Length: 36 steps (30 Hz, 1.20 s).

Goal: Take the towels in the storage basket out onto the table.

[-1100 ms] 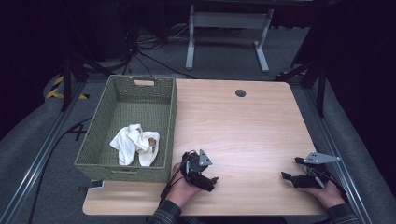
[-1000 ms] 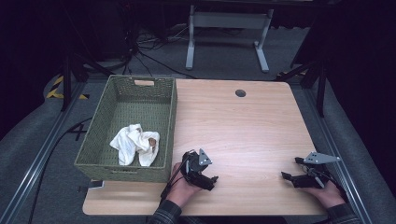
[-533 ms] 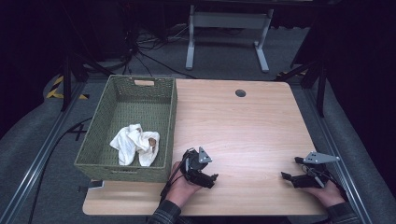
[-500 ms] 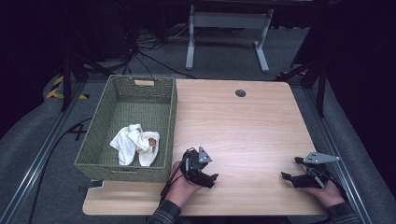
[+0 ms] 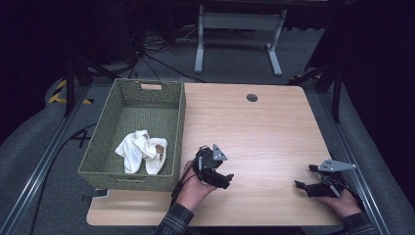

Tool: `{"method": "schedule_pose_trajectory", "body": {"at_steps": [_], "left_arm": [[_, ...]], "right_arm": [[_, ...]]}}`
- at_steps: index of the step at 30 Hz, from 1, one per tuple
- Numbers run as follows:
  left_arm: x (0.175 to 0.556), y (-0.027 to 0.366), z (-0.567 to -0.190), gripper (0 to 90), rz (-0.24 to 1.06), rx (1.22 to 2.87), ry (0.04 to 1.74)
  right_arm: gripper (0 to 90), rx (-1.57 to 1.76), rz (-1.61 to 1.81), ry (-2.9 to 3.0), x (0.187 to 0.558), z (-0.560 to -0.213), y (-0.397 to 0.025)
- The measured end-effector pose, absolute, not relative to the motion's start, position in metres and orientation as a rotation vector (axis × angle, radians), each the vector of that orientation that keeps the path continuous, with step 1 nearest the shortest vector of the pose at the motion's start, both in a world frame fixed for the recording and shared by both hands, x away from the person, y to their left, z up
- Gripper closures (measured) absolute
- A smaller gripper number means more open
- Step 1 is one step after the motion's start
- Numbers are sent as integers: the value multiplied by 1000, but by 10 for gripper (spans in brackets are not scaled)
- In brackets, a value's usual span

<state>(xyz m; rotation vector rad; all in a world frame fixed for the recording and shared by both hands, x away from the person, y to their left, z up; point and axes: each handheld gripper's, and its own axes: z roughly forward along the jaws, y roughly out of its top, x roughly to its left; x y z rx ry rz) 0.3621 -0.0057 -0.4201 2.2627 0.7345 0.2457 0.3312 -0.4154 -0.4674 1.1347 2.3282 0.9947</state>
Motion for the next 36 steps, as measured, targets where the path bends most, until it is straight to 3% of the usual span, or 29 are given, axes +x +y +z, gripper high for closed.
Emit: {"method": "schedule_pose_trajectory", "body": {"at_steps": [36], "left_arm": [[393,30,-349,151,248,2264,724]], "right_arm": [[91,1128,990,2330,331,-467,-415]]}}
